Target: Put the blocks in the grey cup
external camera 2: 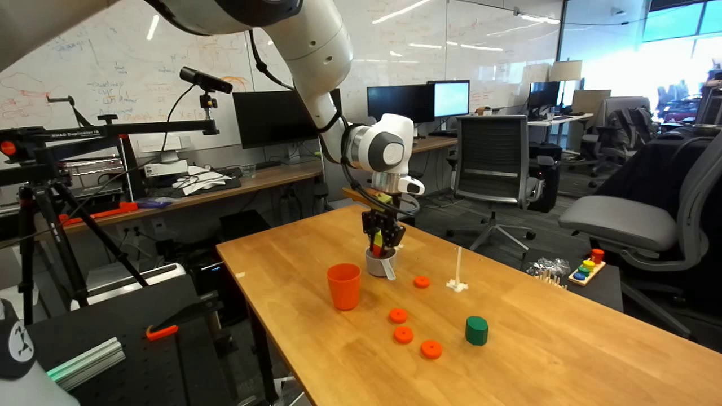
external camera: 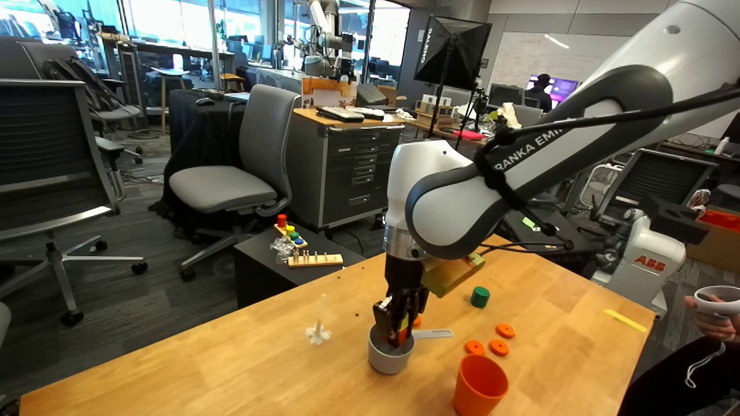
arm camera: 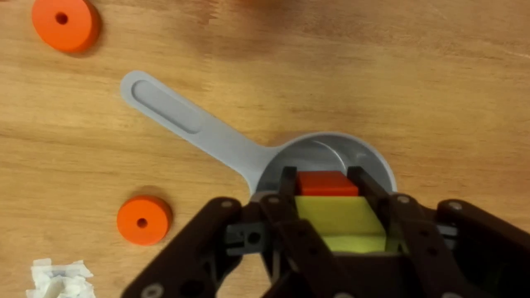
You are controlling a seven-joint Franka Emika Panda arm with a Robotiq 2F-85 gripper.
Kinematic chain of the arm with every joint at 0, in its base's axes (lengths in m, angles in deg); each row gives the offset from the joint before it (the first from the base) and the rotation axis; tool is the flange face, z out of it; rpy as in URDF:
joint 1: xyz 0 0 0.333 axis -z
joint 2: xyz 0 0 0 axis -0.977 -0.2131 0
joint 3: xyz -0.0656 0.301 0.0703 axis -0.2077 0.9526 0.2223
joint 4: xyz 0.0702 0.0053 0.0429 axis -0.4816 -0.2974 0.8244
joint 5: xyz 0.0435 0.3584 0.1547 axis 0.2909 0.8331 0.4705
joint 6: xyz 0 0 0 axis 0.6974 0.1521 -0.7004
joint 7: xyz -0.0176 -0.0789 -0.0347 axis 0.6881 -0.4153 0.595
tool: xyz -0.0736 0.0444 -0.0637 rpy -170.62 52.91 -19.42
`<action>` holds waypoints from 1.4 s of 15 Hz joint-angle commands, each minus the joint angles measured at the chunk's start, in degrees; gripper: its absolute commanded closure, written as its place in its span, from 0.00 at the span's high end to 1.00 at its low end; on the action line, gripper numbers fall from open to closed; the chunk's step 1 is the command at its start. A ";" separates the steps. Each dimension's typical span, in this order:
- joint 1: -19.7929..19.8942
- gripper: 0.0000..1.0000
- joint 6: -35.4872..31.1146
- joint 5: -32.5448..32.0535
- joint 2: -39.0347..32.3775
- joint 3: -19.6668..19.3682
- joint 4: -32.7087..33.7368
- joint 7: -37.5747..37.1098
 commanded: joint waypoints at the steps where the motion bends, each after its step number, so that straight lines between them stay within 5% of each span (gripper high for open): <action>1: -0.47 0.12 2.52 -0.47 -2.57 -0.88 4.16 -0.25; 13: -0.46 0.13 4.74 -0.35 -6.87 -1.16 8.99 -0.28; 14: -0.47 0.23 4.92 -0.35 -7.20 -1.17 9.34 -0.30; 15: -0.51 0.57 5.09 -0.35 -7.47 -1.18 9.63 -0.35; 19: -0.90 0.77 5.86 -0.56 -8.08 -1.27 10.81 -0.52; 20: -1.06 0.27 6.13 -0.76 -8.04 -1.32 10.88 -0.40; 21: -1.16 0.27 6.00 -0.79 -7.91 -1.34 10.79 -0.46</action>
